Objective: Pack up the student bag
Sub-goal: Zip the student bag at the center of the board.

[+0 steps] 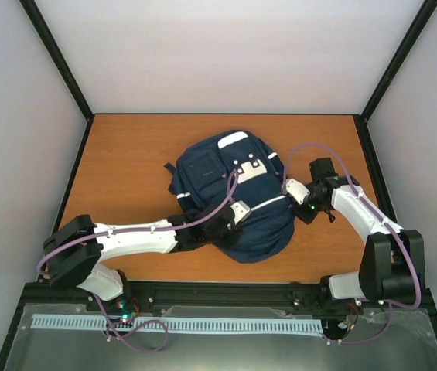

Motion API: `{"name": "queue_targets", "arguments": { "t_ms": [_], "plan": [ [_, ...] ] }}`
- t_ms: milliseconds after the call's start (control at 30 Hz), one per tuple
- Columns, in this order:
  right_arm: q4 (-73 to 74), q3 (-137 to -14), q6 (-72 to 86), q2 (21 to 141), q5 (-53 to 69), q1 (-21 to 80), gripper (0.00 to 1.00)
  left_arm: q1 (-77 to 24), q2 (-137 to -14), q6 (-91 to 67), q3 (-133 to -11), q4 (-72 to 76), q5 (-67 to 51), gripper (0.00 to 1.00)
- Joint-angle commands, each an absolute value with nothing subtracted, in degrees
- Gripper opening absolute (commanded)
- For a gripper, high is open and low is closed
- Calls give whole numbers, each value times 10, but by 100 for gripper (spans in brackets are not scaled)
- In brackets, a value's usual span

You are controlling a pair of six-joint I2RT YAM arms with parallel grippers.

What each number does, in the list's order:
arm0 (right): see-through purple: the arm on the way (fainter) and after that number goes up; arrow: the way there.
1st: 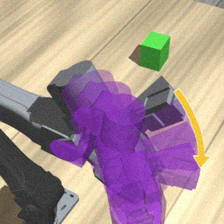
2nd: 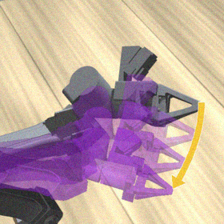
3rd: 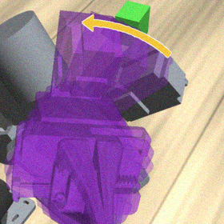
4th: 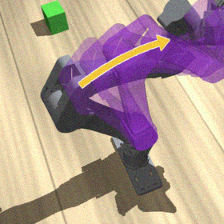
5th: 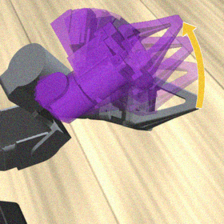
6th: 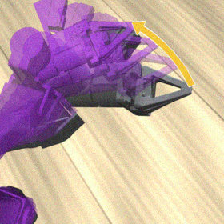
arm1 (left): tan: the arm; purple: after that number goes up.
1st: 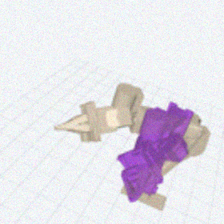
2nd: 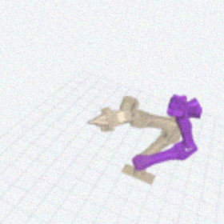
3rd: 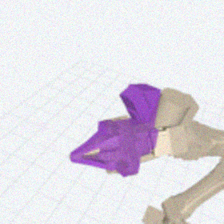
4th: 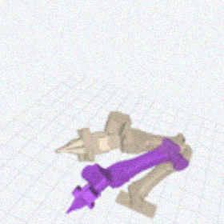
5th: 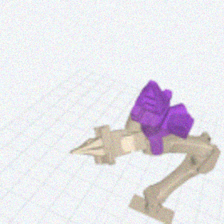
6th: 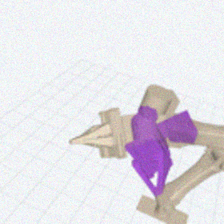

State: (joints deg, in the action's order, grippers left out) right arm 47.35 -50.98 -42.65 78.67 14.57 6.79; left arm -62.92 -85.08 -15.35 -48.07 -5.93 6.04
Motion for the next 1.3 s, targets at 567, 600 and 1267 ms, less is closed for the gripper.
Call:
{"name": "queue_targets", "arguments": {
  "t_ms": [567,600,1267],
  "plan": [
    [493,-470,-373,763,133,278,3,-624,-534,-559,-335,-329,245,70],
    [489,-472,-363,766,134,300,3,-617,-522,-568,-329,-327,228,72],
    [483,-560,-347,872,264,414,3,-587,-566,-257,-400,-282,119,67]
  ]
}}
